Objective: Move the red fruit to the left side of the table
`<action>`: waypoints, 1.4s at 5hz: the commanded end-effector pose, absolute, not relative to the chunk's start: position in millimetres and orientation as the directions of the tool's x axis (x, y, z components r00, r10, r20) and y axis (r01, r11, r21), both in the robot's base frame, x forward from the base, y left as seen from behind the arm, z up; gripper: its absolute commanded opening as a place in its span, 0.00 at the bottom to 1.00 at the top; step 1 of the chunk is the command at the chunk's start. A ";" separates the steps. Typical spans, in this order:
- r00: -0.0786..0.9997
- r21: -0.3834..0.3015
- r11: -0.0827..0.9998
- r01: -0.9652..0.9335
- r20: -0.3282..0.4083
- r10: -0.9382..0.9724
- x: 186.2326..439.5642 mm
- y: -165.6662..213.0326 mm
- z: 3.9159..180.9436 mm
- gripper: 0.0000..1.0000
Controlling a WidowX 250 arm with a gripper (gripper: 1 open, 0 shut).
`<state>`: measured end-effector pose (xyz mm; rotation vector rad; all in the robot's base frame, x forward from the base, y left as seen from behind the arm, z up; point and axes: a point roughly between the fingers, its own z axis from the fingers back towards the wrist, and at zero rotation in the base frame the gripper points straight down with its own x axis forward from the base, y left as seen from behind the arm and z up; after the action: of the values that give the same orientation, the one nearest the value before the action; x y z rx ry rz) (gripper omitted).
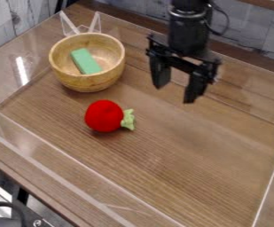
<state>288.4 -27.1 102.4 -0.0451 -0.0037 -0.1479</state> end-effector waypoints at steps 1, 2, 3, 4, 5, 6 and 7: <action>0.978 -0.030 0.981 0.193 0.090 -0.189 292.1 -18.3 115.3 1.00; 0.975 -0.019 0.982 0.190 0.120 -0.186 291.1 -17.4 117.0 1.00; 0.973 -0.012 0.982 0.191 0.135 -0.187 291.0 -18.2 116.0 1.00; 0.982 -0.007 0.992 0.123 0.149 -0.121 299.6 -21.8 117.1 1.00; 0.986 -0.007 0.998 0.061 0.154 -0.059 306.5 -25.1 118.0 1.00; 0.990 -0.007 0.999 0.033 0.135 -0.032 313.1 -31.5 115.5 1.00; 0.993 -0.005 1.000 0.013 0.120 -0.012 318.7 -36.3 114.5 1.00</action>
<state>311.2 -35.3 98.9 -0.0056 -0.0642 -0.0098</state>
